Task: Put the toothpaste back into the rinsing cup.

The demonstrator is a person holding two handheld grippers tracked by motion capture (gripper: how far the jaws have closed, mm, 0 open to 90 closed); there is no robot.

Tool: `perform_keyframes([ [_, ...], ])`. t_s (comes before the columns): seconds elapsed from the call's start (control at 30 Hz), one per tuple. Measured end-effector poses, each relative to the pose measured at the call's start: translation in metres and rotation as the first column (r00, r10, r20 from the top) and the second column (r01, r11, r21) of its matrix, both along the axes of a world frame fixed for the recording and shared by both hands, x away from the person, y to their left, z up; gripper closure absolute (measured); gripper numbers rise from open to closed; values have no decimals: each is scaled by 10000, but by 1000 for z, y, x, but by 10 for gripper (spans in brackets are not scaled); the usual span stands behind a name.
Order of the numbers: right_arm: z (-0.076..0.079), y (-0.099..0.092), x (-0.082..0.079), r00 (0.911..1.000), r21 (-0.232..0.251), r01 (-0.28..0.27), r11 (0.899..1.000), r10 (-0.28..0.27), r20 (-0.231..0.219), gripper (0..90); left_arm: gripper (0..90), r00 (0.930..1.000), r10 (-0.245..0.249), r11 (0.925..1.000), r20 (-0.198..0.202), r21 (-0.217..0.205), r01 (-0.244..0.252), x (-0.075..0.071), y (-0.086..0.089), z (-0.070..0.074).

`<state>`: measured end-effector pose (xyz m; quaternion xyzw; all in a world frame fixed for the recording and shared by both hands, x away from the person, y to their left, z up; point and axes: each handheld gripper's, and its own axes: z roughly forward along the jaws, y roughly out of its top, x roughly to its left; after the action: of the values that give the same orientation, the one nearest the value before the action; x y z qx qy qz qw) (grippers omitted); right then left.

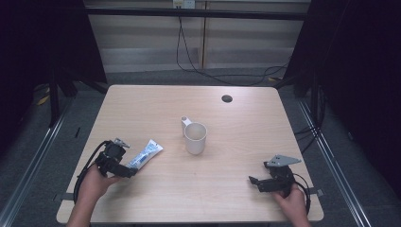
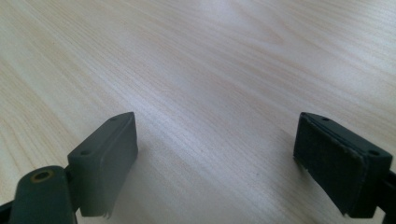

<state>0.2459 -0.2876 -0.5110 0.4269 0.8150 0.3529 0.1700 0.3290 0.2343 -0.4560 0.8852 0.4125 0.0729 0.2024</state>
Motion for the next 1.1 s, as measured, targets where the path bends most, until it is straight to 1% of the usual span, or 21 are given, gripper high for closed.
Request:
perform_keyframes([
  [0.03,0,0,0,10000,-1,0,10000,0,-2,132,205,9999,40,9999,-159,117,-39,5,-5,1],
  [0.07,0,0,0,10000,-1,0,10000,0,-2,132,206,9999,40,9999,-159,117,-39,5,-5,1],
  [0.1,0,0,0,10000,-1,-1,10000,1,-2,131,206,9995,31,9998,-304,182,-25,10,-10,0],
  [0.13,0,0,0,10000,-1,-1,10000,1,-2,131,206,9995,31,9998,-304,182,-25,10,-10,0],
  [0.2,0,0,0,10000,-2,-2,10000,2,-1,132,210,9990,-114,9992,-423,366,130,14,-14,-1],
  [0.23,0,0,0,10000,-4,-3,10000,3,-2,131,214,9987,36,9995,-500,324,-20,18,-17,-2],
  [0.37,0,0,0,10000,1,1,10000,-1,-4,132,216,9981,167,9995,-587,277,-151,24,-20,-2],
  [0.4,0,0,0,10000,0,2,10000,-2,-2,131,216,9983,114,9994,-578,339,-94,26,-20,-2],
  [0.43,0,0,0,10000,0,1,10000,-1,-3,131,216,9978,209,9993,-637,324,-189,29,-22,-2],
  [0.5,0,0,0,10000,0,1,10000,-1,-3,132,216,9978,189,9993,-637,339,-168,30,-22,-2],
  [0.53,0,0,0,10000,1,3,10000,-3,-3,132,216,9971,232,9991,-723,359,-206,33,-23,-3],
  [0.57,0,0,0,10000,1,3,10000,-3,-3,131,217,9969,294,9992,-729,303,-272,35,-24,-4],
  [0.67,0,0,0,10000,0,2,10000,-2,-1,131,221,9965,220,9991,-807,366,-191,38,-26,-3],
  [0.7,0,0,0,10000,0,1,10000,-1,-2,132,225,9963,254,9989,-819,409,-221,40,-29,-4],
  [0.8,0,0,0,10000,-2,1,10000,-1,-3,132,226,9962,228,9986,-841,502,-186,43,-32,-4],
  [0.93,0,0,0,10000,-3,0,10000,0,-2,132,227,9959,260,9985,-870,495,-218,48,-38,-4],
  [1.03,0,0,0,10000,-8,-6,10000,6,-1,131,228,9953,212,9982,-950,577,-158,52,-43,-8],
  [1.07,0,0,0,10000,-8,-8,10000,8,-2,132,230,9943,257,9979,-1034,610,-195,53,-44,-9],
  [1.1,0,0,0,10000,-2,-1,10000,1,-3,131,231,9941,154,9976,-1070,688,-81,54,-45,-9],
])
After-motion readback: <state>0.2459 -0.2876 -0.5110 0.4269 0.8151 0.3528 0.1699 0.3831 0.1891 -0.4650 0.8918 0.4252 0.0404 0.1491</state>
